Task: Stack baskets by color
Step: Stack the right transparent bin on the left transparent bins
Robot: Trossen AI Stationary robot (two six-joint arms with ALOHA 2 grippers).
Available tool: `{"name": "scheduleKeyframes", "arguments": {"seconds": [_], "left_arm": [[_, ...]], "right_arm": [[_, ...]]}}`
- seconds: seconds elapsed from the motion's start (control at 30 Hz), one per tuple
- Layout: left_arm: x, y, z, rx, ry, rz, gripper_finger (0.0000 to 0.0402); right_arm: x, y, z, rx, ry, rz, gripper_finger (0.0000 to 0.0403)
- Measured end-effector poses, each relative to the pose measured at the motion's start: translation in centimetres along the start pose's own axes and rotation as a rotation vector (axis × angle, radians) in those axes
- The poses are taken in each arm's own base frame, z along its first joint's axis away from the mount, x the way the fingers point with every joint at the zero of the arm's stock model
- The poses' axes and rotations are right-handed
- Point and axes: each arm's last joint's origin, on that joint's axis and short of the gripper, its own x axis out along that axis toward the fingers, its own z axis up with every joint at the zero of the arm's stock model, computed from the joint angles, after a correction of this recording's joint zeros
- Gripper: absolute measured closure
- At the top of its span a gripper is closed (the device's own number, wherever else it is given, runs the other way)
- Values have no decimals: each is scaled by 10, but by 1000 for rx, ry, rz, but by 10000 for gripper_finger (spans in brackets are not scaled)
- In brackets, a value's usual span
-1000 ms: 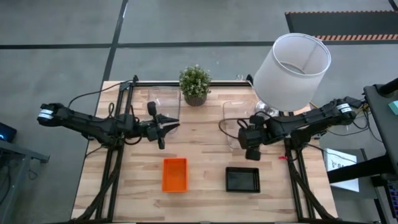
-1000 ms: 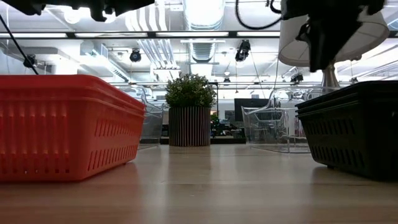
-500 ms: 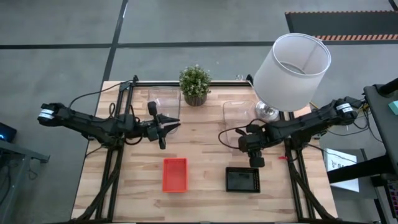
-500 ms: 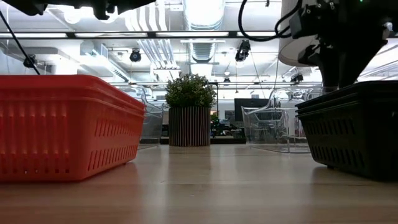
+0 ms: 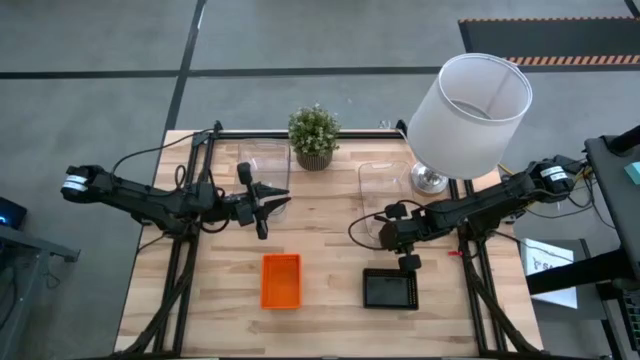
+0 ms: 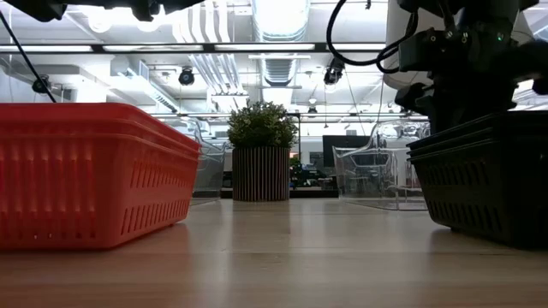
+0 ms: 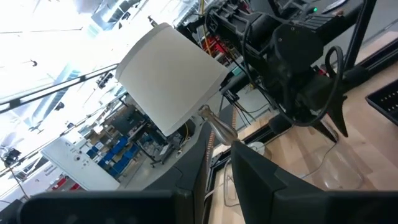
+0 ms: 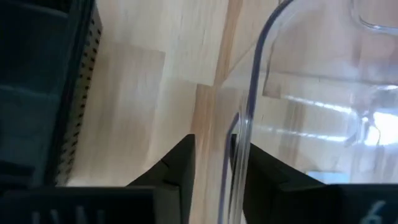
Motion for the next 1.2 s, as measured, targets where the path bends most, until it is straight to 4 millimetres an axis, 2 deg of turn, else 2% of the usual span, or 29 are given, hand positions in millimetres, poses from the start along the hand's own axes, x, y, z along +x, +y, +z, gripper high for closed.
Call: {"name": "scheduleKeyframes", "arguments": {"seconds": [0.3,0.7,1.0,1.2], "left_arm": [[0,0,0,1,2,-2,343],[0,0,0,0,2,-2,343],[0,0,0,1,12,9,343],[-6,10,-1,32,135,171,343]], "right_arm": [[6,0,-3,-57,-15,-11,389],[2,0,1,-45,-26,-34,394],[-22,-3,19,4,-37,-75,394],[-42,-3,31,17,-59,-129,394]]}}
